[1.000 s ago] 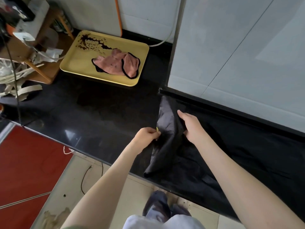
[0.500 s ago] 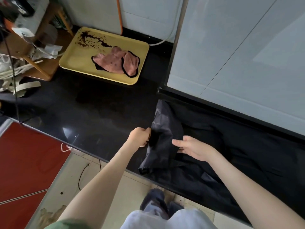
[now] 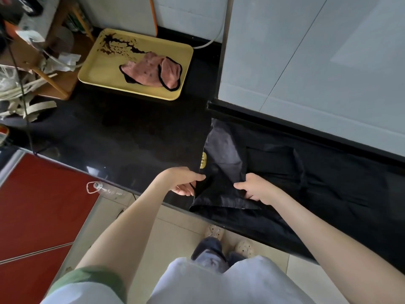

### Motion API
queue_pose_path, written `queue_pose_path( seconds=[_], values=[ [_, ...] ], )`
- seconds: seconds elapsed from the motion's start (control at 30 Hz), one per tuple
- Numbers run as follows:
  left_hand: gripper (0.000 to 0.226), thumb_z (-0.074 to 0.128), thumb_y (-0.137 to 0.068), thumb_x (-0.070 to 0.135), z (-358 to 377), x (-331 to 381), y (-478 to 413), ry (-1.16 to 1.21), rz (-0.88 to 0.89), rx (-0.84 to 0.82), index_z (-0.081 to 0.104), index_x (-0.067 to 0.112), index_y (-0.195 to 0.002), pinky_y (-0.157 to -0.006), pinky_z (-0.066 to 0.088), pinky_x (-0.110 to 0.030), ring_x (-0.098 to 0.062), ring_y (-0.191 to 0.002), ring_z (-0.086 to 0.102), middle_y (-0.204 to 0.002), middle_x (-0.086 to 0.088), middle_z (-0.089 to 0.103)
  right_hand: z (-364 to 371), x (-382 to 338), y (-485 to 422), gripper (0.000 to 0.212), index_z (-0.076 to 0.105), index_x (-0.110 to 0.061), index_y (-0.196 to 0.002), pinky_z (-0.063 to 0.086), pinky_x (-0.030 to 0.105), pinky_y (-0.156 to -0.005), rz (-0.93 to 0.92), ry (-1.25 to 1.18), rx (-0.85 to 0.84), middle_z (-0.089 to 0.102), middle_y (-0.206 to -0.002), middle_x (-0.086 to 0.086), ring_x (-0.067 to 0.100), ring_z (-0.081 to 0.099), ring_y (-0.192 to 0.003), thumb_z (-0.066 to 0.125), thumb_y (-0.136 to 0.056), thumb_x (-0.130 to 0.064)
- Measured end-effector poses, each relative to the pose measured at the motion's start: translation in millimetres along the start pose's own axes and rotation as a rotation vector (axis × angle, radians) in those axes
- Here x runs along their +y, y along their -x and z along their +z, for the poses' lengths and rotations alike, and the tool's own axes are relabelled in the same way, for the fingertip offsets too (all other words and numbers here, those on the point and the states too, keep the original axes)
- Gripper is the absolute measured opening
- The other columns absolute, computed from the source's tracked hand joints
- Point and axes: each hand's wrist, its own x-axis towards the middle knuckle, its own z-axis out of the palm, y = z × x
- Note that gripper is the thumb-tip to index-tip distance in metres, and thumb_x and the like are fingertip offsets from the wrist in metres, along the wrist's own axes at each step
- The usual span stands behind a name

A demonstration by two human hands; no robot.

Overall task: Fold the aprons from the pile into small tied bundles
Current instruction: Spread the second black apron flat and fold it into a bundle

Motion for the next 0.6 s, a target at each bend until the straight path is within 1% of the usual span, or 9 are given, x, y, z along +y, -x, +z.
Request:
queue_pose_path(
  seconds=[0.07, 0.13, 0.23, 0.3, 0.37, 0.4, 0.43, 0.5, 0.6],
  values=[
    [0.054, 0.063, -0.087, 0.051, 5.2, -5.6, 2.1, -0.076, -0.024, -0.063, 0.064, 0.002, -0.108, -0.058, 0.047, -0.02, -0.014, -0.063, 0.061, -0.09, -0.012, 0.073, 1.8, -0.1, 3.6, 0.033, 0.042, -0.004, -0.118, 0.049, 0.029, -0.069, 0.002, 0.031, 0.002, 0.053, -0.114, 0.012, 0.025, 0.061, -0.091, 0.057, -0.097, -0.024],
    [0.046, 0.068, -0.085, 0.043, 9.5, -13.0, 4.5, -0.097, -0.025, -0.095, 0.065, 0.001, -0.103, -0.057, 0.047, -0.019, -0.014, -0.062, 0.059, -0.083, -0.009, 0.068, 3.1, -1.1, 7.1, 0.042, 0.04, 0.0, -0.126, 0.054, 0.03, -0.064, -0.014, 0.036, -0.045, 0.058, -0.109, 0.016, 0.024, 0.064, -0.085, 0.059, -0.096, -0.022],
    [0.016, 0.066, -0.089, 0.018, 12.5, -20.7, 9.2, -0.175, 0.041, -0.076, 0.059, 0.003, -0.088, -0.051, 0.043, -0.018, -0.012, -0.057, 0.049, -0.07, -0.004, 0.053, 4.7, 2.3, 7.3, 0.034, 0.044, -0.001, -0.114, 0.057, 0.03, -0.064, -0.022, 0.055, -0.108, 0.065, -0.09, 0.016, 0.021, 0.065, -0.076, 0.063, -0.093, -0.02],
    [0.014, 0.062, -0.091, 0.018, 12.6, -22.3, 12.5, -0.338, 0.091, -0.066, 0.057, 0.005, -0.086, -0.055, 0.041, -0.021, -0.014, -0.059, 0.045, -0.07, -0.003, 0.051, 3.4, 3.5, 8.1, 0.024, 0.05, -0.003, -0.098, 0.054, 0.025, -0.062, 0.009, 0.161, -0.159, 0.066, -0.073, 0.01, 0.017, 0.065, -0.07, 0.063, -0.093, -0.023],
    [0.021, 0.059, -0.092, 0.025, 11.7, -22.2, 17.3, -0.535, 0.129, -0.053, 0.06, 0.004, -0.094, -0.065, 0.041, -0.024, -0.017, -0.071, 0.048, -0.079, -0.001, 0.056, -3.0, 2.4, 8.5, 0.028, 0.058, -0.005, -0.087, 0.053, 0.024, -0.062, 0.085, 0.261, -0.257, 0.064, -0.062, 0.006, 0.016, 0.066, -0.067, 0.06, -0.094, -0.032],
    [0.025, 0.059, -0.092, 0.026, 10.8, -22.3, 19.0, -0.584, 0.138, -0.045, 0.061, 0.003, -0.101, -0.069, 0.041, -0.026, -0.018, -0.078, 0.049, -0.086, -0.001, 0.058, -9.6, -0.2, 7.1, 0.033, 0.06, -0.004, -0.087, 0.054, 0.024, -0.063, 0.122, 0.295, -0.282, 0.065, -0.064, 0.007, 0.017, 0.066, -0.066, 0.058, -0.095, -0.037],
    [0.028, 0.059, -0.092, 0.027, 9.5, -20.9, 21.5, -0.601, 0.145, -0.039, 0.061, 0.004, -0.108, -0.072, 0.041, -0.027, -0.019, -0.083, 0.05, -0.091, -0.002, 0.059, -18.4, -4.6, 5.7, 0.038, 0.06, -0.004, -0.089, 0.055, 0.025, -0.064, 0.143, 0.326, -0.256, 0.066, -0.069, 0.009, 0.017, 0.067, -0.066, 0.057, -0.095, -0.041],
    [0.03, 0.055, -0.095, 0.03, 6.3, -15.8, 23.9, -0.518, 0.155, -0.018, 0.062, 0.008, -0.114, -0.075, 0.043, -0.026, -0.017, -0.086, 0.052, -0.096, -0.001, 0.062, -40.0, -21.3, 0.9, 0.045, 0.06, -0.003, -0.092, 0.055, 0.027, -0.065, 0.081, 0.436, -0.065, 0.068, -0.08, 0.012, 0.019, 0.066, -0.068, 0.057, -0.092, -0.048],
    [0.034, 0.044, -0.1, 0.031, -0.5, -3.2, 18.0, -0.241, 0.098, 0.071, 0.066, 0.008, -0.114, -0.064, 0.042, -0.019, -0.012, -0.074, 0.053, -0.1, 0.004, 0.067, -64.4, -55.4, -5.6, 0.039, 0.057, -0.006, -0.091, 0.046, 0.028, -0.059, -0.157, 0.548, 0.292, 0.066, -0.093, 0.014, 0.021, 0.061, -0.072, 0.058, -0.089, -0.045]
  ],
)
